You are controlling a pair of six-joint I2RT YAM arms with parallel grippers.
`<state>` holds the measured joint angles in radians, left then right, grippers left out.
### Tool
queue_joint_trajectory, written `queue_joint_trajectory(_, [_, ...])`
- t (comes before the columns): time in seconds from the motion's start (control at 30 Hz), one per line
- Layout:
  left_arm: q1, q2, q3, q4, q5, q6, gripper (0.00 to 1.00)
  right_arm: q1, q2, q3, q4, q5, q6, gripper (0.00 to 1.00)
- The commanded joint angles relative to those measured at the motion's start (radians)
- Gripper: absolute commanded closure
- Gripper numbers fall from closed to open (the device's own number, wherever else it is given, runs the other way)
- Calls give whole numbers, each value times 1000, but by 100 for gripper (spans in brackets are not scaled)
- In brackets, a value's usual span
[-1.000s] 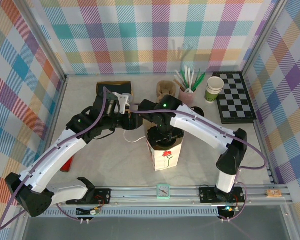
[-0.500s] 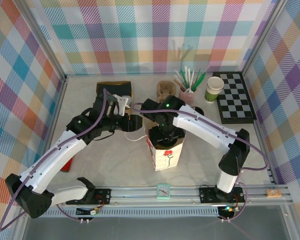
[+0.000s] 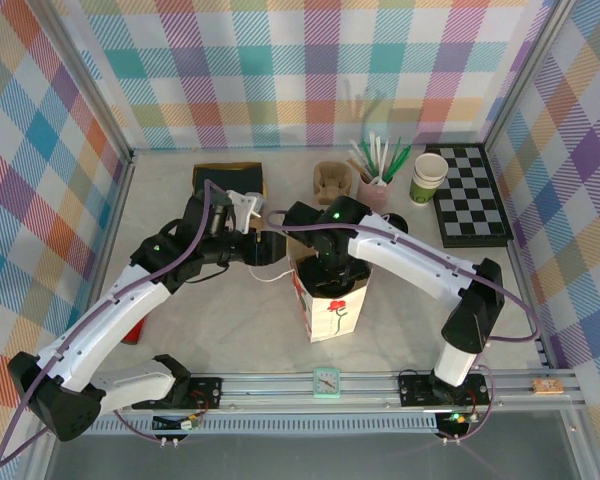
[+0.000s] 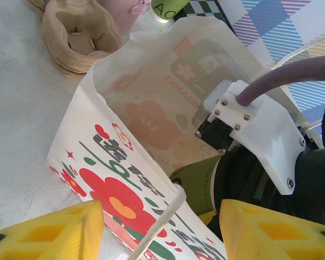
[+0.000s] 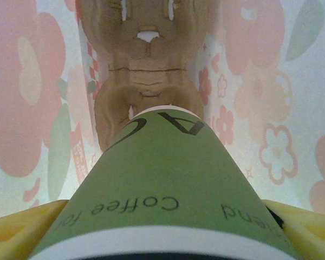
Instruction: Pack the takeout coffee
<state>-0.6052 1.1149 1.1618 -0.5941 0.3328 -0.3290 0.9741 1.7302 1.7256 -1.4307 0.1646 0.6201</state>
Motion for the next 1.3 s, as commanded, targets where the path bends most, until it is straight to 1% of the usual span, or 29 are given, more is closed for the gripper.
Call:
queue_joint_trajectory(0.0, [8, -23, -10, 22, 26, 3, 41, -6, -22, -12, 7, -13, -11, 39])
queue_joint_trajectory(0.47, [8, -28, -28, 40, 32, -10, 42, -5, -35, -45, 39, -57, -14, 38])
queue_joint_trajectory(0.93, [8, -32, -33, 39, 13, -12, 43, -6, -37, -67, 47, -61, -3, 39])
queue_joint_trajectory(1.03, [8, -27, -28, 38, -20, -13, 42, -5, -41, -70, 43, -63, 2, 39])
queue_joint_trajectory(1.17, [10, -6, 23, 9, -109, 1, 40, -5, -59, -80, 45, -60, 6, 39])
queue_joint_trajectory(1.27, [19, 38, 75, -2, -124, 21, 40, -4, -62, -75, 45, -56, 3, 39])
